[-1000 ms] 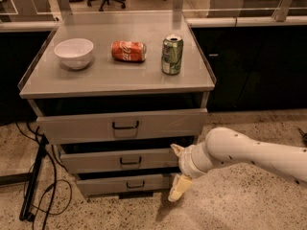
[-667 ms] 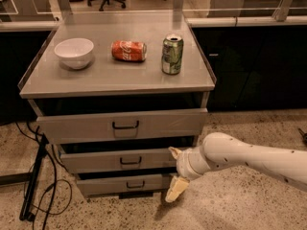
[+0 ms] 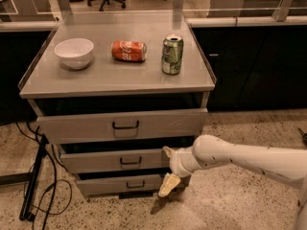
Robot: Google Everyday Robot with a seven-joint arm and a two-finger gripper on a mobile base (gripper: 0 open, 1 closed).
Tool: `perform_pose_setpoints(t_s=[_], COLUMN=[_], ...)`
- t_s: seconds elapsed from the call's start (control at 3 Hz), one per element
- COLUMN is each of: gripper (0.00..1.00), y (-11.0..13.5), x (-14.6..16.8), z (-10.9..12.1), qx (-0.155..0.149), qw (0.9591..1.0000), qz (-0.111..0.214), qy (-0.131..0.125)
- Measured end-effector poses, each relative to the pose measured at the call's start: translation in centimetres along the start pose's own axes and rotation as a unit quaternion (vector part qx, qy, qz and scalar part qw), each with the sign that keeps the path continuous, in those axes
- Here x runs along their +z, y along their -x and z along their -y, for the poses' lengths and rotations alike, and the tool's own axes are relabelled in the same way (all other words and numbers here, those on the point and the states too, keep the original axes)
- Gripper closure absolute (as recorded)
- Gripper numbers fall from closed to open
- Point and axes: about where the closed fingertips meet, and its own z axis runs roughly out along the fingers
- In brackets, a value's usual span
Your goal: Open middle drawer
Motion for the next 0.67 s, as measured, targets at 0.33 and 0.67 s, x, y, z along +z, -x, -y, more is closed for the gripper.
perform_pose_setpoints(t_s=[0.33, 0.67], gripper=[0.00, 0.00], y=[-0.2, -1.6], x=[1.3, 4.9], z=[1.4, 4.8], qx=[-0.005, -0.007], qw=[1.0000, 0.9996], qz=[-0.001, 0.000], qy=[-0.008, -0.027])
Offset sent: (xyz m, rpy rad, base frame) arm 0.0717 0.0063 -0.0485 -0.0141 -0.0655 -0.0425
